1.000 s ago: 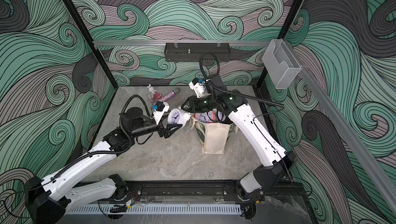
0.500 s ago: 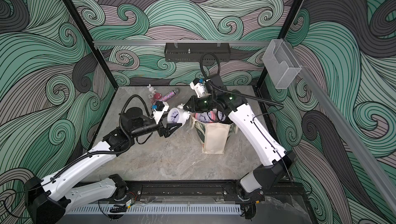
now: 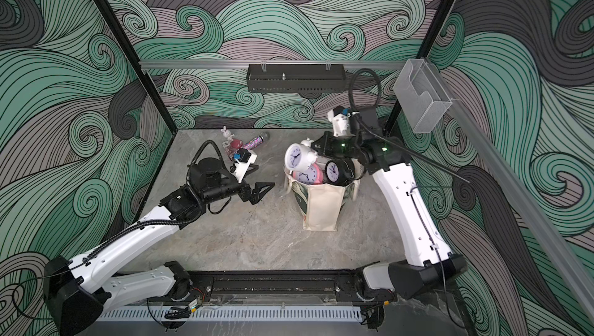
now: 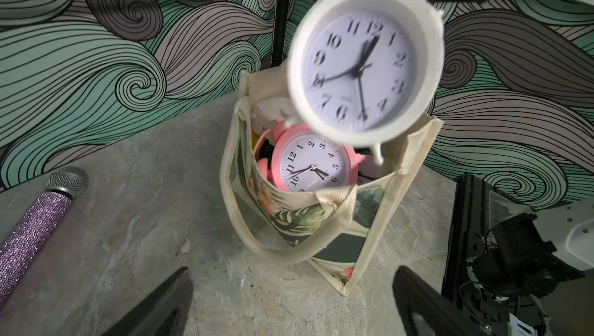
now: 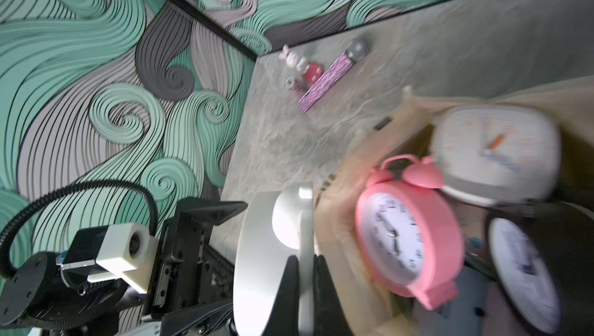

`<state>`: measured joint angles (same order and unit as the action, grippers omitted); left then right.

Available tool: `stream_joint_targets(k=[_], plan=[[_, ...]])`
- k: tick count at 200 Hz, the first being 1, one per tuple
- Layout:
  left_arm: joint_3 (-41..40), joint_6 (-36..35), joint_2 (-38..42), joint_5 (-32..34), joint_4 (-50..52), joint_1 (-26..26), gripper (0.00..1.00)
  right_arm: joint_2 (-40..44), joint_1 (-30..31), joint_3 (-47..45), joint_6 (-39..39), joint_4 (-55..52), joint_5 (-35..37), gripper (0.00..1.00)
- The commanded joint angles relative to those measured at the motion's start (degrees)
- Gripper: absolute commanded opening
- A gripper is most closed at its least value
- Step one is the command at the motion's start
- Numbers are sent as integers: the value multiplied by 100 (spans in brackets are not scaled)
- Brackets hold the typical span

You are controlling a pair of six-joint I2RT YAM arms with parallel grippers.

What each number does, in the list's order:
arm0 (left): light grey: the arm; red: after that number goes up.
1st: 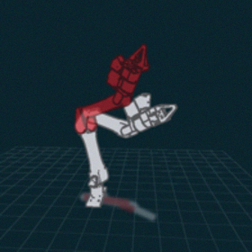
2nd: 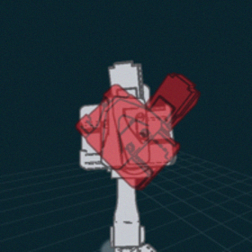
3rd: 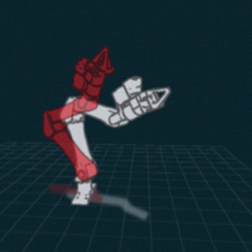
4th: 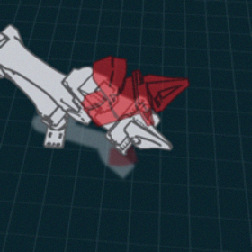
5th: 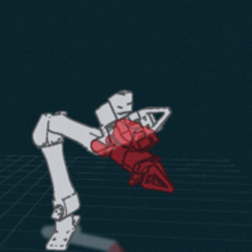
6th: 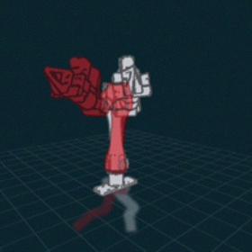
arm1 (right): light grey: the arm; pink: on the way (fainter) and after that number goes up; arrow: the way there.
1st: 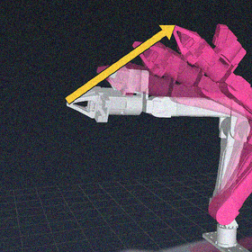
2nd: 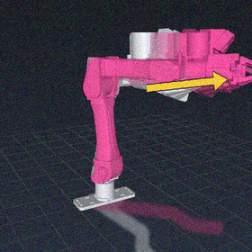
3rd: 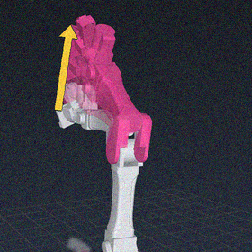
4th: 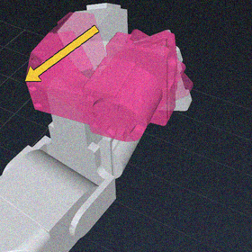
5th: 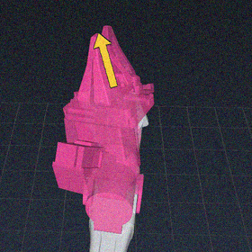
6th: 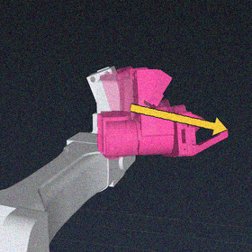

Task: Put the alarm clock into the canvas bag
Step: Place the alarm at the canvas bag.

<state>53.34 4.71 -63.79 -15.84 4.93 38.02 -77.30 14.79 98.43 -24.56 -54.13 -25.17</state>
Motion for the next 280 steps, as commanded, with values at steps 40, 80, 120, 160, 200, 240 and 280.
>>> stream_joint_targets(k=[40, 80, 120, 160, 200, 240, 280], plan=[[-53, 429, -39, -125, 26, 21, 99, 399, -450, -596, 748, -344, 1053, 0], [-35, 452, -90, -252, 104, 21, 99, 566, -482, -925, 1018, -213, 1555, 0], [-31, 452, -124, -282, 71, 21, 99, 721, -492, -1316, 950, -351, 1215, 0], [66, 535, -173, -57, 57, 21, 99, 1064, -486, -1554, 968, -820, 963, 0], [285, 767, -381, -219, 54, 21, 99, 916, -502, -1711, 1048, -1017, 410, 0], [632, 1041, -713, -57, 236, 22, 99, 224, -501, -1415, 1114, -949, 590, 16], [1341, 1154, -1238, 367, 890, 17, 99, 118, -501, -1174, 1023, -858, 1450, 48]])
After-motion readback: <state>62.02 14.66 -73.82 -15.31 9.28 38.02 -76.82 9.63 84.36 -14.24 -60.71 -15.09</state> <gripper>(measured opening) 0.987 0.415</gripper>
